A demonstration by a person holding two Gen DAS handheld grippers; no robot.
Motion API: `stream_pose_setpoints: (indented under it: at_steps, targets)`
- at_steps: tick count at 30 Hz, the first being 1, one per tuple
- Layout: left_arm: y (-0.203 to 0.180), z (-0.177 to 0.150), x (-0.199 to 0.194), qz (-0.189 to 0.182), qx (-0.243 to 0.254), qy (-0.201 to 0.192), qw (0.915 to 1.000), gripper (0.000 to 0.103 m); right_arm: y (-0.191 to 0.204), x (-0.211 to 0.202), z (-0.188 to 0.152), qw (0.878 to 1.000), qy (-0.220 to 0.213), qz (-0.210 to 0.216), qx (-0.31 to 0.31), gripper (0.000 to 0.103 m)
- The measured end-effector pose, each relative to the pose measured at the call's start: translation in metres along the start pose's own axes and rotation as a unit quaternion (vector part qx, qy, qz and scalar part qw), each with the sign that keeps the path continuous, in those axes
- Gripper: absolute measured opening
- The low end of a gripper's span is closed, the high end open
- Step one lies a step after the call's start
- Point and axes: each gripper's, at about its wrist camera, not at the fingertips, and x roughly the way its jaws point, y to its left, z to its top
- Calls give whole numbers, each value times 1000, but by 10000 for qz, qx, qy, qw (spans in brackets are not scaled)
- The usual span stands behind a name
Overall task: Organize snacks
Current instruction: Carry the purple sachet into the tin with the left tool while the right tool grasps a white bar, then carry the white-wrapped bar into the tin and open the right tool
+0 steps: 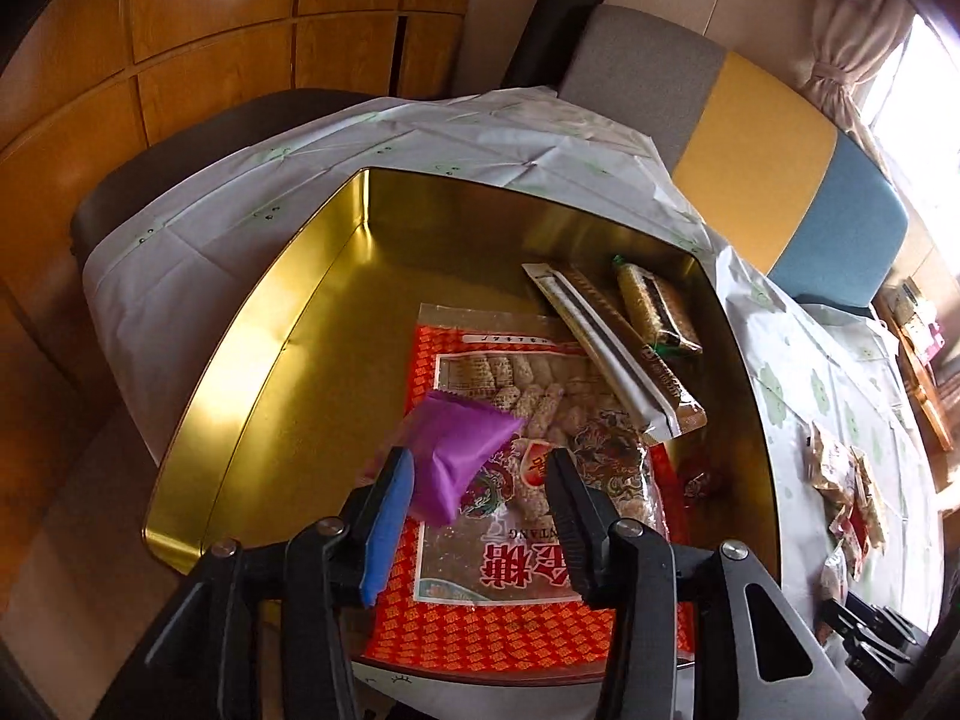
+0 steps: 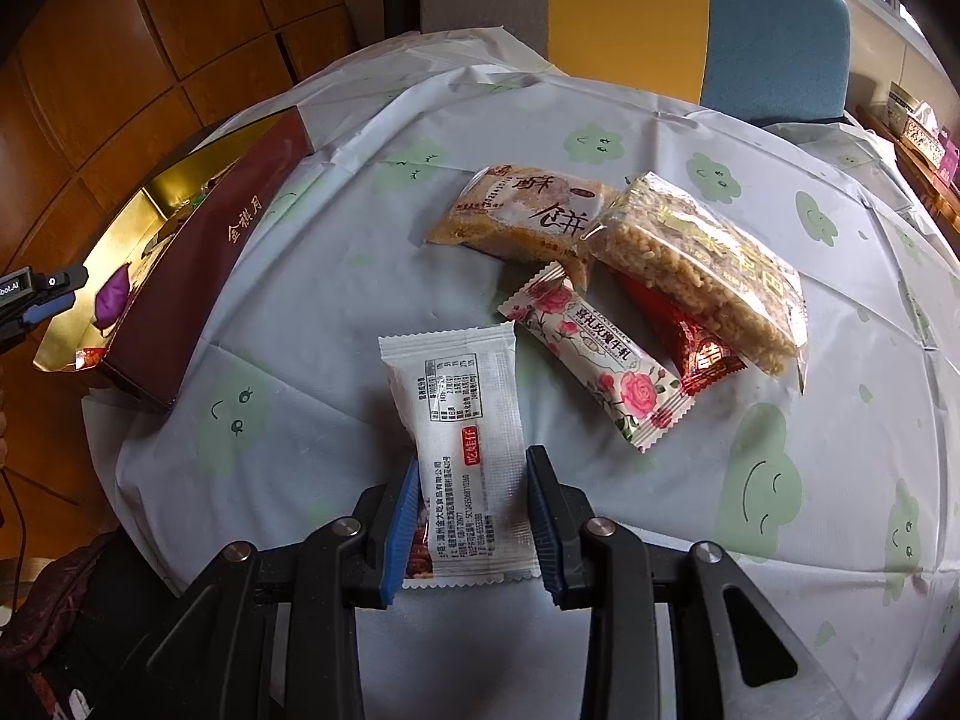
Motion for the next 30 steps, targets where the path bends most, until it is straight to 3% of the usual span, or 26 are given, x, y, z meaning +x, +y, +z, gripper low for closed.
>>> stream_pose_setpoints:
  at_steps: [7, 21, 30]
  targets:
    - [-14, -6, -7, 261, 291, -204, 9990, 46, 1, 0, -1, 10000, -28, -46, 16, 35]
    - [-33, -11, -28, 249, 710, -474, 9960, 46, 3, -3, -4, 9994, -117, -167, 282, 33]
    - [-33, -13, -28, 263, 746, -438, 9959, 46, -1, -8, -2, 9963, -74, 312, 797, 33]
